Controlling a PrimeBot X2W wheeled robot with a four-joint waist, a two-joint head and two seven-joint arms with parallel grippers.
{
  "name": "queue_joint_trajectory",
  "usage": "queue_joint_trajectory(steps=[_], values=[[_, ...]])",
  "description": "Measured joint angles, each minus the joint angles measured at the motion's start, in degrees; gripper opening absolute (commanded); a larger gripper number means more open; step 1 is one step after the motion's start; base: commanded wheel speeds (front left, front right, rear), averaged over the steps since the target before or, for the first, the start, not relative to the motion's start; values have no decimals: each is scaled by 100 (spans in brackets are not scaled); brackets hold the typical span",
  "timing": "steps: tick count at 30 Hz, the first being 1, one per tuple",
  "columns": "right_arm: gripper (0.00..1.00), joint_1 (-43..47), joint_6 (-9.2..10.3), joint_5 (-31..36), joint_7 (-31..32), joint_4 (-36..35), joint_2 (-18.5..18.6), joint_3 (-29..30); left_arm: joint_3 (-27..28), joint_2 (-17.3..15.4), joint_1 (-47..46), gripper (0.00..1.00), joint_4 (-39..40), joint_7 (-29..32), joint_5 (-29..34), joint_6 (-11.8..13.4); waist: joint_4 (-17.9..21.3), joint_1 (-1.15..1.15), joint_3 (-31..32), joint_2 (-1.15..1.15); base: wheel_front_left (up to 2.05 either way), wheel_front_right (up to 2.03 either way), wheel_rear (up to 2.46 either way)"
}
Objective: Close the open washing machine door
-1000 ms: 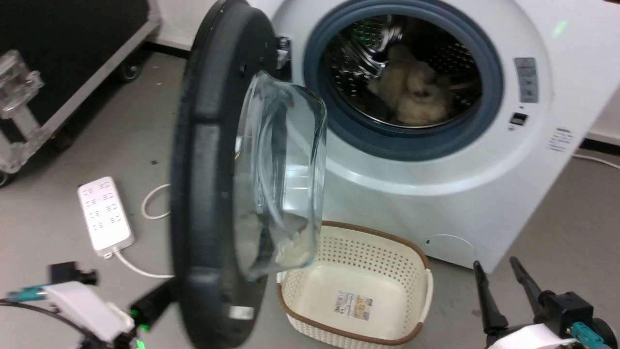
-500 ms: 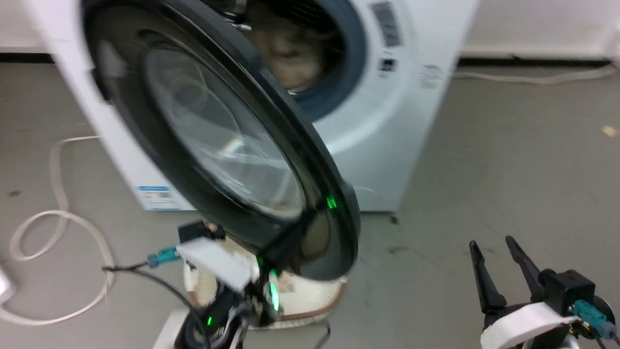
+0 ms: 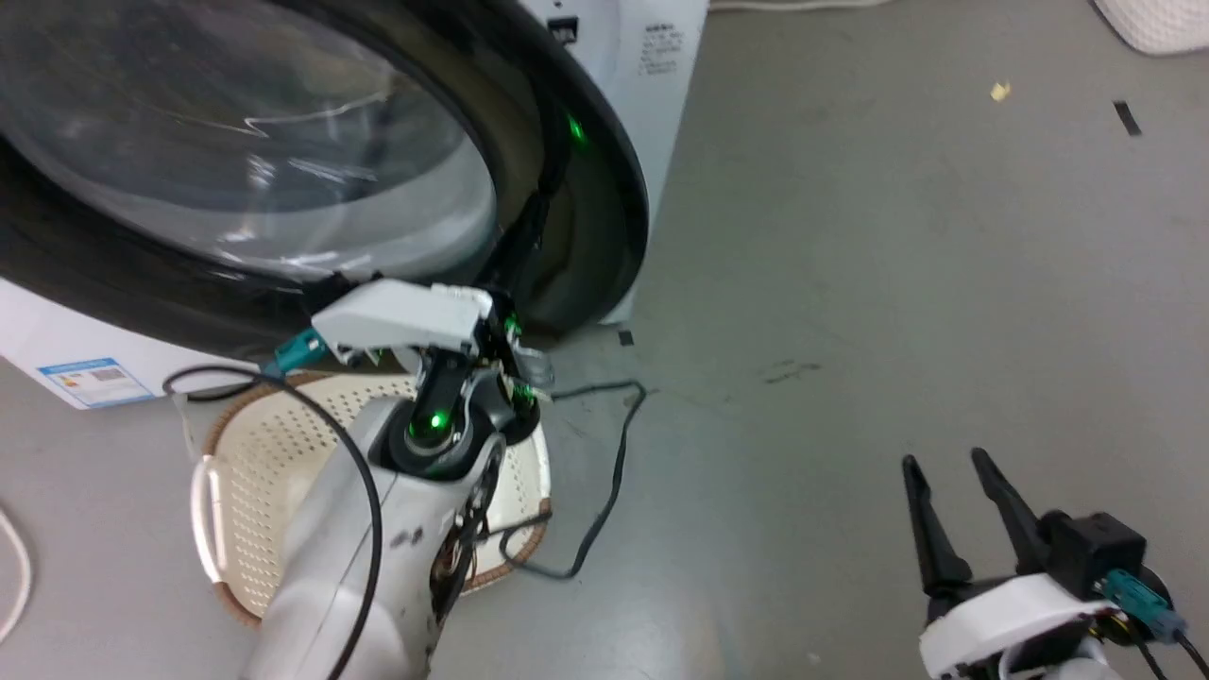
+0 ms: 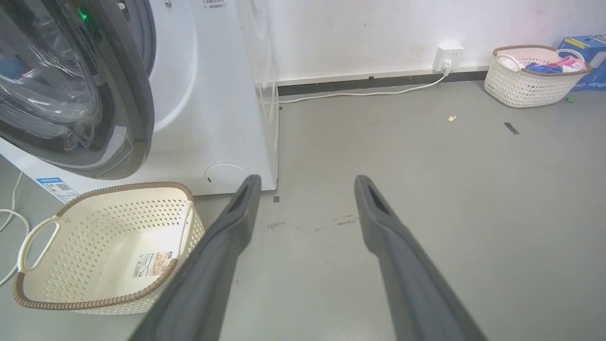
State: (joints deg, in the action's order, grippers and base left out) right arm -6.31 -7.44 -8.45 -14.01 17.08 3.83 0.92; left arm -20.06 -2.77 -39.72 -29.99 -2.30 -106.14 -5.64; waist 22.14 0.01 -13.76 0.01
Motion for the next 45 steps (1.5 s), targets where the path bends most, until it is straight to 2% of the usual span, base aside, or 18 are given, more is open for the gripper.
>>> queue_joint_trajectory(steps=[4,8,9,10,15,18,21,22,24,26,29,32,33,41,42,43,44,45], values=[[100,-115,-1,-24,-24,35,-16,-85,-155,-1,-300,0,-455,-60,-56,-110,16,0,-96,0,0,0,0],[100,-112,0,-43,-46,-27,5,-60,-358,-9,-200,0,-469,81,122,-147,-161,0,11,0,0,0,0],[100,-104,0,-63,-47,-54,24,-69,-407,-27,-98,41,-339,82,257,-158,-219,0,67,0,0,0,0],[100,-88,0,-71,-48,-92,42,-73,-461,-59,32,98,-182,73,417,-159,-284,-1,128,0,0,0,0],[100,118,0,-122,-73,-347,130,-53,-891,-528,1066,100,702,-240,1432,-158,-671,-2,449,0,0,0,0],[100,264,0,-177,-74,-539,163,-78,-1222,-1044,1666,100,1148,-762,2301,-159,-940,-2,650,0,0,0,0],[100,415,0,-240,-74,-680,186,-124,-1457,-1648,2047,100,1284,-1176,3542,-159,-1223,-2,850,0,0,0,0],[100,474,0,-266,-74,-720,197,-154,-1469,-1849,2107,100,1226,-1223,4262,-32,-1315,-3,918,0,0,0,0],[100,592,0,-270,-74,-811,252,-208,-1159,-2094,2238,100,1363,-1238,5780,500,-1508,-2,1045,0,0,0,0],[100,651,0,-267,-74,-861,291,-252,-703,-2038,2480,100,1762,-1241,6737,875,-1698,-3,1152,-1,0,0,0],[100,708,0,-261,-74,-913,331,-339,-121,-1588,3107,100,2296,-1244,7420,1071,-1943,-2,1290,0,0,0,0],[100,723,0,-261,-75,-971,372,-426,115,-1532,3605,100,2555,-1244,8252,1224,-2123,-2,1408,0,0,0,0],[100,738,0,-263,-73,-1003,412,-494,481,-1355,3978,100,2786,-1244,8586,1400,-2245,-2,1487,0,0,0,0],[100,789,0,-264,-71,-1014,464,-726,888,-999,4323,100,3103,-1244,9090,1106,-2416,-2,1493,0,0,0,0],[90,789,0,-266,-67,-1014,480,-781,957,-940,4325,100,3137,-1244,9084,1018,-2437,-2,1485,0,0,0,0],[33,788,0,-266,-64,-1014,508,-844,1005,-889,4325,100,3161,-1245,9083,925,-2460,-2,1475,0,0,0,0],[33,784,0,-263,-47,-1014,548,-907,1027,-858,4325,100,3163,-1244,9087,810,-2483,-2,1462,-1,0,0,0],[0,779,0,-263,-37,-1014,592,-966,1038,-836,4325,100,3155,-1244,9099,719,-2504,-2,1446,-1,0,0,0]])
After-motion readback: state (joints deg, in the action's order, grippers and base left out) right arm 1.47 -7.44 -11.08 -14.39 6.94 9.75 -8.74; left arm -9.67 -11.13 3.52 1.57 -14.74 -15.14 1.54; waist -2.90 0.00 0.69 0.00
